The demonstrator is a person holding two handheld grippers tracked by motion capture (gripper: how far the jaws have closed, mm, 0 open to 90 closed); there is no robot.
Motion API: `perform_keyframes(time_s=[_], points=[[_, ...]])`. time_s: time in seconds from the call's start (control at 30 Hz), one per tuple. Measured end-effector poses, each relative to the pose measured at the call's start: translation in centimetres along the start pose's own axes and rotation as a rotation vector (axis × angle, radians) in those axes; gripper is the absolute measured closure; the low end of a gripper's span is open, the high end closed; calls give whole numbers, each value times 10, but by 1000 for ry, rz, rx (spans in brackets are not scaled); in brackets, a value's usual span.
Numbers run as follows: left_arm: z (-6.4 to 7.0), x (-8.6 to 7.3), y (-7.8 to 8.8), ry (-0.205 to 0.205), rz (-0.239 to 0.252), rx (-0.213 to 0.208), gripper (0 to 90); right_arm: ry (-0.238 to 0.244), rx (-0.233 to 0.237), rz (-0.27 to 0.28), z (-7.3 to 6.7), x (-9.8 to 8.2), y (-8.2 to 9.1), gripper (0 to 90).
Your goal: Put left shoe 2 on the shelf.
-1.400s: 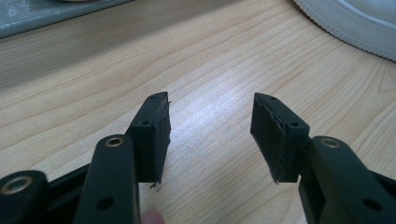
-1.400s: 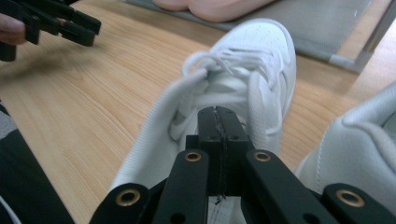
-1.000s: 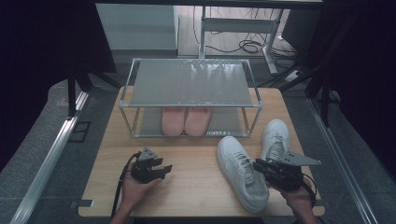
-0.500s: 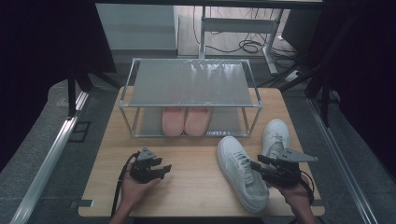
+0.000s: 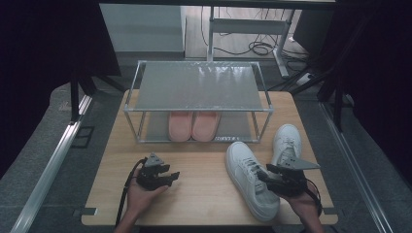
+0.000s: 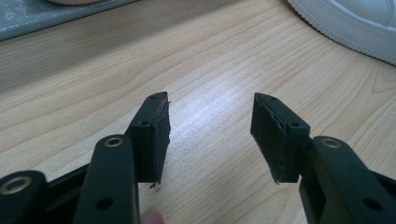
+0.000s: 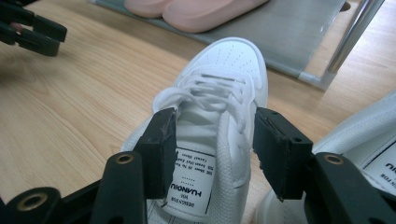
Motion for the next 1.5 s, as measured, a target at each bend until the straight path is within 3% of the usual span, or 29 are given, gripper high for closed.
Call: perform_keyframes(time_s=[0.57,1.0,1.13,1.5], points=[[0,0,1,1,2,2,477,41,-90,-100,-3,-7,-23,548],[0,0,2,3,7,5,477,65,-158,-133,1,-10,-27,793],[-1,1,3,7,10,9,477,50,-157,-121,2,-10,-27,813],[-3,1,5,11,17,13,477,-46,-68,-18,5,-7,-23,825]])
Point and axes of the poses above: each handheld gripper's, and its own axes: y roughly backward along the jaws, x roughly out of its top, z roughly to its right, the point moved 3 cm from there along -y, roughly forward along the jaws, and after that the axes turned 1 degree about -z, right-handed, at the moved point
